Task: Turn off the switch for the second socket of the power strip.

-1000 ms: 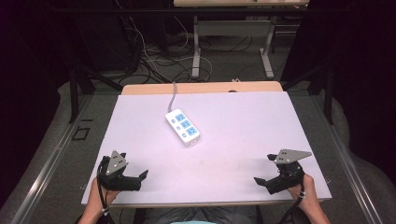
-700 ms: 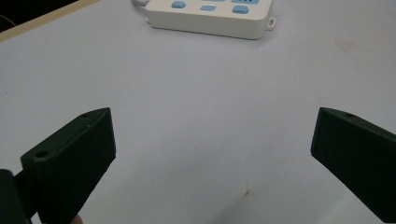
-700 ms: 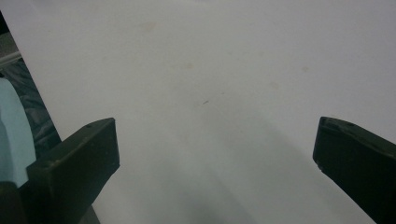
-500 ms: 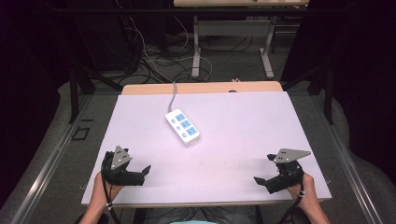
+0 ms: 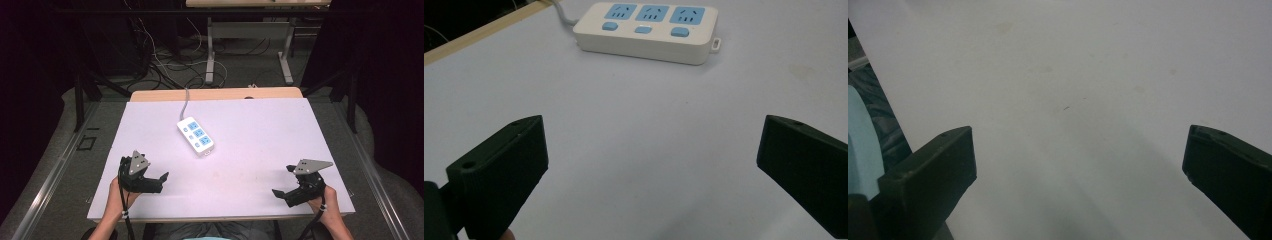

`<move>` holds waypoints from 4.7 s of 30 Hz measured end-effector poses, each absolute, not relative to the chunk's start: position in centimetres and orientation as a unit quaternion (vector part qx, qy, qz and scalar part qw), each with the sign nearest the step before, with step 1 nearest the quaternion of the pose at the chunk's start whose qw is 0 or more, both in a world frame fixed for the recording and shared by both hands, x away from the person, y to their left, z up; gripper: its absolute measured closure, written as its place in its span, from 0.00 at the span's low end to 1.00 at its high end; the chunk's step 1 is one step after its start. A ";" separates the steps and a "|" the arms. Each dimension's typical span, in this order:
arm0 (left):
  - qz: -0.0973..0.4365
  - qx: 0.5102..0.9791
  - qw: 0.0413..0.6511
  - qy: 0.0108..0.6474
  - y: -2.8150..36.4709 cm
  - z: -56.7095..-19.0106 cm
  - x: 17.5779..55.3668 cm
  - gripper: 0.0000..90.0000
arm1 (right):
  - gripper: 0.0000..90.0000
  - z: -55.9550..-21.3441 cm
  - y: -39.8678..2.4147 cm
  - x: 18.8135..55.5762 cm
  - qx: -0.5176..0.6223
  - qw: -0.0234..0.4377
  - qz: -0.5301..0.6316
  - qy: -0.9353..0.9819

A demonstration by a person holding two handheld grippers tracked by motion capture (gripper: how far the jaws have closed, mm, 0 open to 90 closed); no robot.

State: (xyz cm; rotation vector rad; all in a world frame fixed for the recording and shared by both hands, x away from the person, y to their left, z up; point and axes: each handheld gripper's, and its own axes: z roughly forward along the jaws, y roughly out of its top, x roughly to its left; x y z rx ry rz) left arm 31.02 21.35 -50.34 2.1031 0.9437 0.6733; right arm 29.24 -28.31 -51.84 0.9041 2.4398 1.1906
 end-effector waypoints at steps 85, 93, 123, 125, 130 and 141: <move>0.251 0.820 0.375 0.352 16.1 -49.5 42.1 0.00 | 0.01 -52.0 -28.1 29.2 0.318 0.138 0.398 0.849; 0.254 0.819 0.375 0.353 15.7 -49.5 43.2 0.00 | 0.01 -51.9 -28.2 29.2 0.319 0.136 0.390 0.853; 0.240 0.812 0.378 0.375 14.6 -50.5 46.0 0.00 | 0.01 -52.0 -28.1 29.2 0.319 0.139 0.394 0.851; 0.240 0.810 0.378 0.378 14.6 -50.5 46.1 0.00 | 0.01 -52.0 -28.1 29.2 0.321 0.139 0.393 0.850; 0.234 0.815 0.366 0.385 14.6 -50.6 46.5 0.02 | 0.01 -52.0 -28.1 29.2 0.321 0.138 0.393 0.850; 0.226 0.820 0.354 0.388 13.9 -51.6 47.3 0.18 | 0.01 -52.1 -28.1 29.3 0.313 0.138 0.393 0.853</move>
